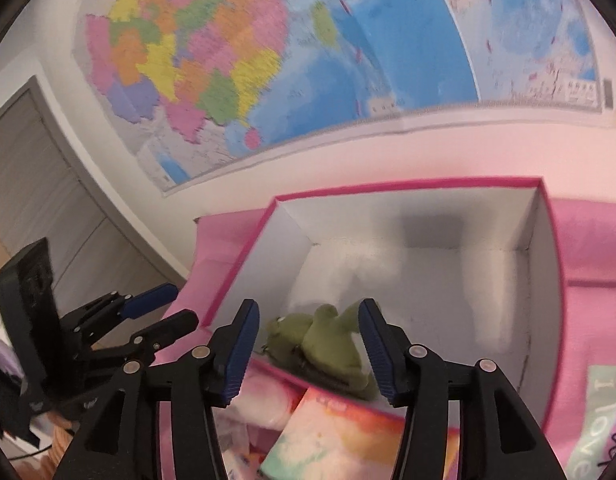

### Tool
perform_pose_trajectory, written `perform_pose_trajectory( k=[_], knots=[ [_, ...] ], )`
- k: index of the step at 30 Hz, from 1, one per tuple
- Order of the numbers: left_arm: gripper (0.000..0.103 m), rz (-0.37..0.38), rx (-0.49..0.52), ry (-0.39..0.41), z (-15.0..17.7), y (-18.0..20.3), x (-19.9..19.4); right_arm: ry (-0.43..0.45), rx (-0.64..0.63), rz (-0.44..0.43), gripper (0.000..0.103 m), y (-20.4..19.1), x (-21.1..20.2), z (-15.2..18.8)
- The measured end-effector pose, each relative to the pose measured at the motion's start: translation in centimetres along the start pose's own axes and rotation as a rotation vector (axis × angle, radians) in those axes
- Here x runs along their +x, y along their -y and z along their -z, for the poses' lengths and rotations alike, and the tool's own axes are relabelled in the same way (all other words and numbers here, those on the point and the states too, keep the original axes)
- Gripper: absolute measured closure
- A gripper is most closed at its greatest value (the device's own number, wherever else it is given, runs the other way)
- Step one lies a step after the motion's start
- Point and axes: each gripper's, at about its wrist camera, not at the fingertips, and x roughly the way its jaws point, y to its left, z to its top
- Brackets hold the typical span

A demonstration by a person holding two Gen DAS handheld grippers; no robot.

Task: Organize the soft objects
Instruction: 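Carry the green dinosaur over the pink box and release it inside, then move the right gripper to the cotton-swab bag and grasp it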

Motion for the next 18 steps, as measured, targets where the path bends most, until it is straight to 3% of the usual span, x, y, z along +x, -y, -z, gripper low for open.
perform_pose_trajectory(
  k=[10,18],
  knots=[
    [0.042,0.097,-0.076,0.067,3.8,0.5,-5.1,0.073,-0.114,-0.073,0.038,-2.7,-7.8,2.8],
    [0.042,0.189,-0.079,0.024,7.6,2.9,-6.2,0.046,-0.119,-0.049,0.037,-1.8,-11.5,7.6]
  ],
)
